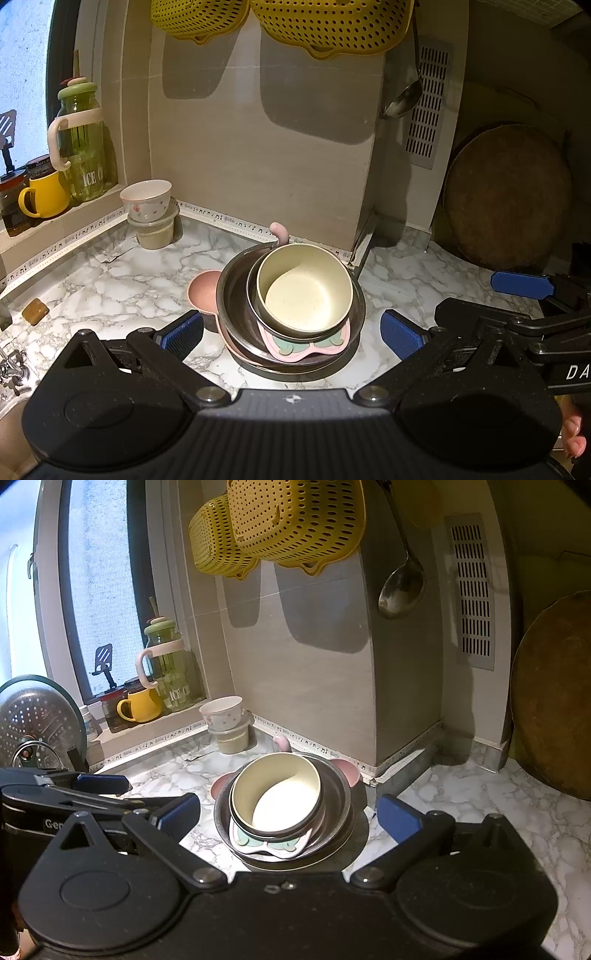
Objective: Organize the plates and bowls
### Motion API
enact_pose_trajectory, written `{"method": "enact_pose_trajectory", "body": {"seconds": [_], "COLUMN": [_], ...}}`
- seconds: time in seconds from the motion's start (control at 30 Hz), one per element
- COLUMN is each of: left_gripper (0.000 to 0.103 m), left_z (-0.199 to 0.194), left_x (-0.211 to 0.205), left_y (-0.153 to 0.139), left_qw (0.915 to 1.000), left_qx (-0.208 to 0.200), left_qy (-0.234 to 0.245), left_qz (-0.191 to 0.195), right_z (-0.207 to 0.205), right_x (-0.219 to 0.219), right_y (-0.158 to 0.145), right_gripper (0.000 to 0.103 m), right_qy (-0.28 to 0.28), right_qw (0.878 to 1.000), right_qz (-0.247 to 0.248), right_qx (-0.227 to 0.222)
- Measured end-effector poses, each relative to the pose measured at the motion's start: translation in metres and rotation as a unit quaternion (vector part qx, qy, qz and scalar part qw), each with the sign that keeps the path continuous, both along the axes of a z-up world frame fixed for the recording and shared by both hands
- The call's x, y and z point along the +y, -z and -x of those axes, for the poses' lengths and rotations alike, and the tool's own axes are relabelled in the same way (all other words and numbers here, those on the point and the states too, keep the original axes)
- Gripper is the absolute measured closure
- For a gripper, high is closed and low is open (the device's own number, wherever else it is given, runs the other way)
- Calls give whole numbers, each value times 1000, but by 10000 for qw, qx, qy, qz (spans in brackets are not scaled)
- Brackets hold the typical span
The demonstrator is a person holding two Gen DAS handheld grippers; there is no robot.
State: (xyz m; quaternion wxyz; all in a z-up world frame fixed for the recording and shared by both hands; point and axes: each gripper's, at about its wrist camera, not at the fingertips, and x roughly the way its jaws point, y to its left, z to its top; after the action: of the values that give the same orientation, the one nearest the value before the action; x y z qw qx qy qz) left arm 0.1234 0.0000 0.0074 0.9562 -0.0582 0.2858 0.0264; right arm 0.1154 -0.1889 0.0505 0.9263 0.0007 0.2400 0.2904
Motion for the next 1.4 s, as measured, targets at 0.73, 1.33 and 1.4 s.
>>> {"method": "enact_pose_trajectory", "body": {"seconds": [0.73, 1.33, 1.4], "left_gripper": [1, 1, 1], "left_z": [0, -2, -3], "left_x": [0, 1, 1], "left_y": [-4, -2, -2], "left_qw": [9998, 10000, 10000], "left_qx": [-129, -74, -63], "left_qy": [15, 8, 5], "left_qz": [-122, -33, -14], "right_z": [-1, -5, -5], "right_x": [-1, 1, 1], "right_y": [-2, -2, -2], "right_gripper": [0, 0, 0], "right_qy": [-23, -46, -48], "right_qw": [10000, 9999, 9999], "right_qz": [-38, -59, -62], "right_qx": [10, 72, 82]}}
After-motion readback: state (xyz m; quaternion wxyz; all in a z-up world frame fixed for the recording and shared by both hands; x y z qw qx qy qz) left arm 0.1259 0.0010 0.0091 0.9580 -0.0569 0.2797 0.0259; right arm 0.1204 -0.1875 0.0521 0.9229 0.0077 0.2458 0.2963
